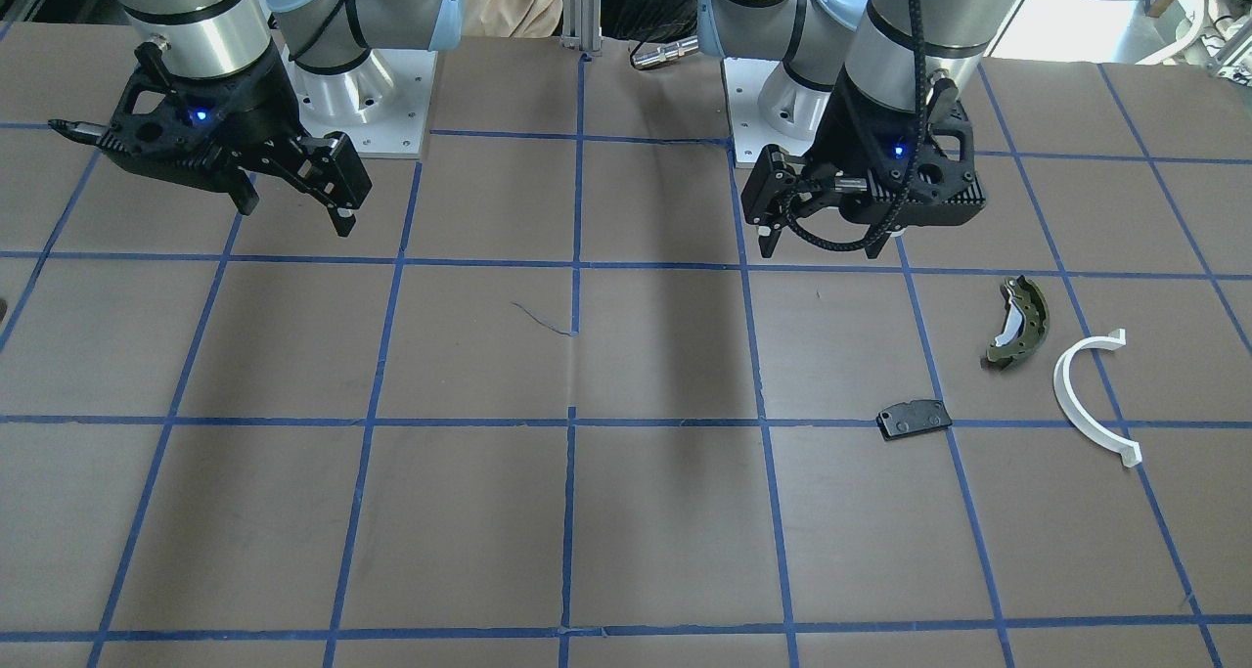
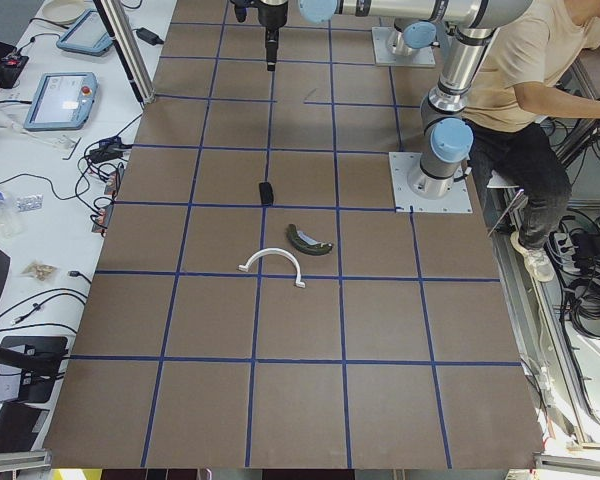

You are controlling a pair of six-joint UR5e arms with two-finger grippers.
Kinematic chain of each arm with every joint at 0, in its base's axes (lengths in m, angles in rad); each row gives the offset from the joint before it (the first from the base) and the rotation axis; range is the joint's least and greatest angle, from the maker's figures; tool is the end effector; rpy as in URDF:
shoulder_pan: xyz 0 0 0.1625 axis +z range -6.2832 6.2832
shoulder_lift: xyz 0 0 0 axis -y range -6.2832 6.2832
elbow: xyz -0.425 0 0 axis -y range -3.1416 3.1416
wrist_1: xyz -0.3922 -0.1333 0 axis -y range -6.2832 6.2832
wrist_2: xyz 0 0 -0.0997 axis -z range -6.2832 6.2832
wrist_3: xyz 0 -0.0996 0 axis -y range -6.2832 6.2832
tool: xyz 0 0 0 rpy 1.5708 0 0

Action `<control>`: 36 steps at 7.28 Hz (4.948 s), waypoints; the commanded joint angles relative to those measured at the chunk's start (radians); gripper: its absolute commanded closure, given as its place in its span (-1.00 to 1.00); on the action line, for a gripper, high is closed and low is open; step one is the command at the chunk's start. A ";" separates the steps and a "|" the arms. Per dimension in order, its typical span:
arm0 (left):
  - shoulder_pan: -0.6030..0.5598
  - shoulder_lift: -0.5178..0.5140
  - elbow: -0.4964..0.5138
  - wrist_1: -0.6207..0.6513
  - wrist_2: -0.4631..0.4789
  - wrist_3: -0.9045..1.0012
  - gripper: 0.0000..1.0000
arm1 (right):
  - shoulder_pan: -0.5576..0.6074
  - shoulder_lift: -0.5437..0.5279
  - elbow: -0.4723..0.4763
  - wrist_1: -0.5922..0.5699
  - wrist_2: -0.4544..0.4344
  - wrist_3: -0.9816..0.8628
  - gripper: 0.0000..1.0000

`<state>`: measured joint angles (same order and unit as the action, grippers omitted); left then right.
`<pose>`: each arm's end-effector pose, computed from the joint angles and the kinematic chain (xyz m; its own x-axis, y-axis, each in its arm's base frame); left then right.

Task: Place bearing gear from tray to pile

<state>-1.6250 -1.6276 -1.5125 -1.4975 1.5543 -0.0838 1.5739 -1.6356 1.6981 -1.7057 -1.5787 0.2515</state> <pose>-0.1631 -0.5151 0.4955 -0.9993 -0.0281 0.0226 -0.0297 0.9969 -0.0731 0.1340 -0.4701 0.4700 -0.9693 0.2458 -0.0104 0.2459 0.9666 -0.0720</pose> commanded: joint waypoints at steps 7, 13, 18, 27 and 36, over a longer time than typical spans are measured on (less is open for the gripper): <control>0.000 0.005 -0.002 -0.003 0.009 0.001 -1.00 | -0.015 0.003 0.000 0.000 0.000 -0.020 -1.00; 0.002 0.005 -0.002 -0.003 0.009 0.001 -1.00 | -0.444 0.037 0.002 -0.006 -0.012 -0.683 -1.00; 0.004 0.005 0.000 -0.001 0.009 0.001 -1.00 | -0.791 0.261 -0.017 -0.219 -0.017 -1.177 -1.00; 0.004 0.012 -0.002 -0.003 0.010 0.001 -1.00 | -0.887 0.608 -0.121 -0.351 -0.083 -1.460 -0.71; 0.004 0.011 -0.002 -0.003 0.010 0.001 -1.00 | -0.907 0.669 -0.121 -0.390 -0.141 -1.465 -0.27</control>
<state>-1.6214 -1.6155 -1.5140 -1.5002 1.5647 -0.0828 0.6674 -0.9742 1.5784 -2.0912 -1.7195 -1.2169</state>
